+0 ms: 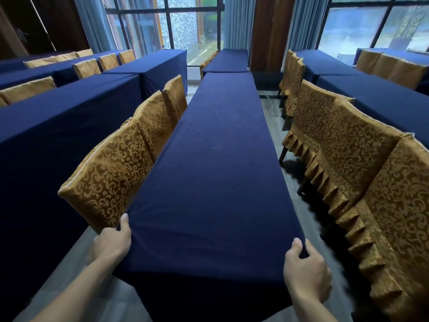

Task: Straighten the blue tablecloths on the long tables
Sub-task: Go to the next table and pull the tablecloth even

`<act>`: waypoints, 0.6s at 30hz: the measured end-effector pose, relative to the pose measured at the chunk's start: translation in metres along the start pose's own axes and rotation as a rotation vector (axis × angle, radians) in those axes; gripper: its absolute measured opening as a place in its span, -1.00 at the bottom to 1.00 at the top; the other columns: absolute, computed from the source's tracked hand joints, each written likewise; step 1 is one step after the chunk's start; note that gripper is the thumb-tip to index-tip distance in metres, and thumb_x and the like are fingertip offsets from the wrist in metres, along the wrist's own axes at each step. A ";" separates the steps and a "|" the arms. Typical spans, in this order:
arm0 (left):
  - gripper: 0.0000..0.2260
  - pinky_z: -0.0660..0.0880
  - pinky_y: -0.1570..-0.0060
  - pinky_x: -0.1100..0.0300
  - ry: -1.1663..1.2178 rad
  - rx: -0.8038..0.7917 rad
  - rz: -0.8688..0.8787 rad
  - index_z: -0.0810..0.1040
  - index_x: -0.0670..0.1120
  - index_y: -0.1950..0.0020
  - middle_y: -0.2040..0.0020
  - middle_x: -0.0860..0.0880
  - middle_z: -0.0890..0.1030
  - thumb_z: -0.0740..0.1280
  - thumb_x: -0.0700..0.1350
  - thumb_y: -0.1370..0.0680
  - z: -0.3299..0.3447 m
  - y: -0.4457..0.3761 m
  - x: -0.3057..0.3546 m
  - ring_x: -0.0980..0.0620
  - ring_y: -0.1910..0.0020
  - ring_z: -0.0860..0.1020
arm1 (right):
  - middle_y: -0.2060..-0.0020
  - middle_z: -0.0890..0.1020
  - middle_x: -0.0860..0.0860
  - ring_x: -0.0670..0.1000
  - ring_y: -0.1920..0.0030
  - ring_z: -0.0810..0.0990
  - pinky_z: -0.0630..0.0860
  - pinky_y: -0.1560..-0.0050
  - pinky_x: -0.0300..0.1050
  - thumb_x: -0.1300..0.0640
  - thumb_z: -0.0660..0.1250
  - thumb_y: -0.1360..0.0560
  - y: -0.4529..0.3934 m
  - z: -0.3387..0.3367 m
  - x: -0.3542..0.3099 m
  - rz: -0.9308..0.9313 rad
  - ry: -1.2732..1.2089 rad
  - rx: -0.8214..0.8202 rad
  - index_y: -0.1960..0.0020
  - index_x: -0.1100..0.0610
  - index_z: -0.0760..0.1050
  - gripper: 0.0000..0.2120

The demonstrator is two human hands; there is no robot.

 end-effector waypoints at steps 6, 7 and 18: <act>-0.24 0.32 0.07 -0.07 -0.065 0.075 -0.022 0.64 -0.22 -0.10 -0.07 -0.29 0.62 -0.10 0.35 -0.56 0.003 0.011 0.004 -0.33 -0.05 0.56 | -0.18 0.64 0.10 0.25 -0.16 0.56 0.48 -0.15 0.13 -0.20 0.13 -0.59 0.004 -0.009 -0.009 -0.031 0.068 -0.033 -0.35 -0.03 0.55 -0.54; -0.26 0.32 0.08 -0.07 -0.070 0.082 -0.004 0.64 -0.20 -0.11 -0.05 -0.28 0.62 -0.10 0.33 -0.57 0.002 0.013 0.005 -0.33 -0.03 0.57 | -0.18 0.64 0.10 0.24 -0.16 0.56 0.48 -0.16 0.12 -0.21 0.11 -0.60 0.005 -0.010 -0.010 -0.033 0.078 -0.038 -0.35 -0.03 0.55 -0.54; -0.43 0.39 -0.15 -0.11 -0.152 0.010 0.041 0.52 -0.24 -0.29 -0.22 -0.27 0.59 -0.09 0.10 -0.61 0.002 0.011 0.025 -0.32 -0.19 0.54 | -0.13 0.61 0.16 0.26 -0.11 0.55 0.41 -0.09 0.09 -0.19 -0.11 -0.63 0.002 -0.007 -0.018 -0.039 0.327 -0.085 -0.30 0.03 0.48 -0.47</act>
Point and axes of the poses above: each hand's wrist, its own y-axis away from the middle knuckle, its own z-axis out of the palm, x = y × z, the point moved 1 cm from there along -y, towards the middle knuckle
